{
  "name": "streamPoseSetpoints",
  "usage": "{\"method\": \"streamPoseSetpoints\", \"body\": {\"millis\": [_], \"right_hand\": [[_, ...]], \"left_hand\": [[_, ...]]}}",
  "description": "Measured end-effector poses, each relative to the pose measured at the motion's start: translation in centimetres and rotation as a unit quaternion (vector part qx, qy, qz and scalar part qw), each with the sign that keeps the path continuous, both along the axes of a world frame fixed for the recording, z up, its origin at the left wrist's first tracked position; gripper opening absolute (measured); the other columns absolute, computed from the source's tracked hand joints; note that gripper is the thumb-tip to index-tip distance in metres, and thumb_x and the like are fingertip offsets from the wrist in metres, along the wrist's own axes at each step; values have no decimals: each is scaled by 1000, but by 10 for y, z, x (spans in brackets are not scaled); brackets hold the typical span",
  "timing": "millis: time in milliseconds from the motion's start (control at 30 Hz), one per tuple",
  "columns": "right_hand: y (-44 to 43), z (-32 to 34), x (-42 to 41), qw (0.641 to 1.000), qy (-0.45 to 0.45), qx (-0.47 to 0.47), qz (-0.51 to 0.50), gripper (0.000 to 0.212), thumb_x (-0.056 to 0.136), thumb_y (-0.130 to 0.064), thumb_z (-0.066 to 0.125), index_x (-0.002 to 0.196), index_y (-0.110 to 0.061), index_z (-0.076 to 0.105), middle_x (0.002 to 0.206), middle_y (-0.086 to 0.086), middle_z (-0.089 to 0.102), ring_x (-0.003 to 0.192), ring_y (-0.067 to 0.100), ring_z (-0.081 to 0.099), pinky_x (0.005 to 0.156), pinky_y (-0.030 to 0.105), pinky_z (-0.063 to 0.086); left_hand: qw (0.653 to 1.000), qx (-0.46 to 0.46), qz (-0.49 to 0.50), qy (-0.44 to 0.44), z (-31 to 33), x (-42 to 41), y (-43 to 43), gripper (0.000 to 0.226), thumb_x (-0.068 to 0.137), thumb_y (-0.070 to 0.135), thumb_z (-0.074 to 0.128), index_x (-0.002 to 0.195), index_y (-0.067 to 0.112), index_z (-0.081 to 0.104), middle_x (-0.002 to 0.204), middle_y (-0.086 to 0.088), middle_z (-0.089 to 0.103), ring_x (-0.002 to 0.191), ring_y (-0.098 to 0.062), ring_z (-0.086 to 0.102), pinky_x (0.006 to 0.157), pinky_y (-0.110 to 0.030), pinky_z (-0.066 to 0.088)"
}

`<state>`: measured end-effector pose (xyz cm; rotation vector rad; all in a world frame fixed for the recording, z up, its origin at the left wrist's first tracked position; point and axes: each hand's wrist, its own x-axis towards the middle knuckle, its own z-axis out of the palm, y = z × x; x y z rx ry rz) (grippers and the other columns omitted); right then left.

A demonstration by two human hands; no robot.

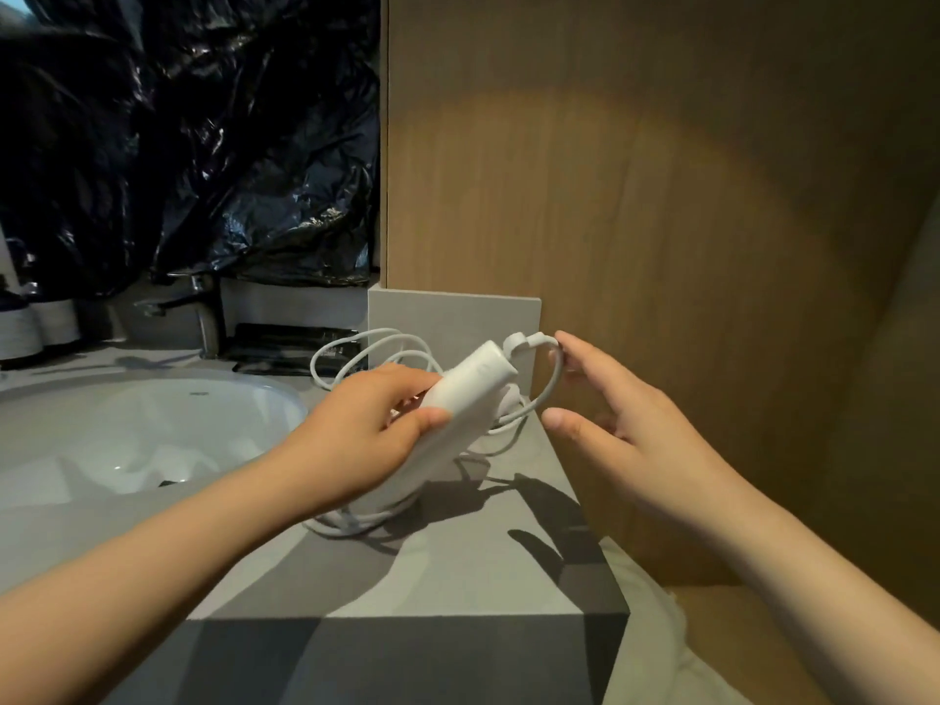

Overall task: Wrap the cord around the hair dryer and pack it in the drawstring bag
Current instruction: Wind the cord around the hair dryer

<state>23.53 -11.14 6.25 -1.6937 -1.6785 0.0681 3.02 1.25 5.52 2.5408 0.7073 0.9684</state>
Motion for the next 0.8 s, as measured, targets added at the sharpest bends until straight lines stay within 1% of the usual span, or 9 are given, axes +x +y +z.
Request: {"method": "streamPoseSetpoints", "body": {"millis": [67, 133, 200, 300, 400, 500, 600, 700, 800], "right_hand": [[2, 5, -3, 998, 50, 15, 21, 71, 90, -42, 55, 147, -46, 15, 149, -29, 24, 134, -6, 31, 98, 16, 29], [6, 8, -4, 993, 107, 25, 42, 76, 90, -39, 57, 149, -43, 11, 142, -33, 25, 126, -10, 34, 96, 12, 31], [12, 5, -3, 987, 150, 19, 53, 77, 91, -35, 58, 151, -39, 11, 141, -29, 29, 124, -8, 38, 93, 11, 35], [23, -3, 0, 984, 172, -9, 51, 68, 91, -35, 58, 149, -36, 23, 143, -19, 40, 128, 1, 44, 95, 19, 40], [25, -5, 0, 977, 205, 9, 63, 44, 91, -31, 58, 133, -38, 44, 126, -14, 59, 110, -3, 58, 82, 10, 50], [25, -6, -5, 976, 205, 47, 56, 37, 93, -28, 57, 127, -40, 47, 107, -16, 61, 95, -2, 61, 77, 8, 53], [26, -11, -12, 957, 266, 34, 108, 41, 95, -23, 55, 132, -38, 46, 95, -3, 63, 75, 9, 66, 75, 22, 58], [27, -19, -15, 953, 283, 19, 103, 25, 96, -21, 54, 118, -31, 60, 102, -5, 66, 89, 6, 66, 80, 24, 58], [30, -30, -15, 958, 274, 17, 81, 14, 94, -29, 56, 107, -33, 60, 106, -16, 65, 103, 4, 63, 88, 23, 55]], "left_hand": [[999, -39, -5, -29, 4, 0, 2, 48, 79, 46, 48, 101, 11, 71, 92, -7, 71, 88, -20, 61, 82, -31, 46], [993, -88, -26, -70, 8, 0, 4, 55, 75, 54, 49, 98, 9, 71, 91, -18, 70, 85, -33, 63, 82, -47, 48], [980, -152, -54, -118, 12, -1, 2, 42, 78, 44, 57, 97, 10, 73, 95, -22, 70, 80, -30, 64, 86, -54, 48], [971, -184, -60, -139, 15, 0, 0, 33, 80, 37, 55, 96, 14, 73, 93, -13, 73, 83, -20, 65, 88, -50, 51], [970, -186, -57, -145, 16, 2, -1, 31, 80, 36, 55, 96, 18, 73, 92, -5, 75, 83, -15, 68, 86, -43, 53], [970, -183, -47, -154, 14, 2, 1, 33, 81, 36, 54, 97, 15, 74, 95, -11, 73, 92, -29, 68, 89, -47, 51], [965, -188, -38, -177, 9, 2, 4, 27, 91, 31, 59, 97, 8, 73, 98, -20, 70, 96, -38, 63, 89, -52, 50], [962, -195, -21, -190, 9, 3, 4, 19, 97, 17, 55, 101, 12, 73, 98, -13, 73, 89, -25, 66, 78, -38, 51], [959, -198, -33, -202, 8, 4, 3, 21, 95, 25, 58, 107, 16, 73, 100, -4, 74, 96, -20, 68, 84, -38, 53]]}}
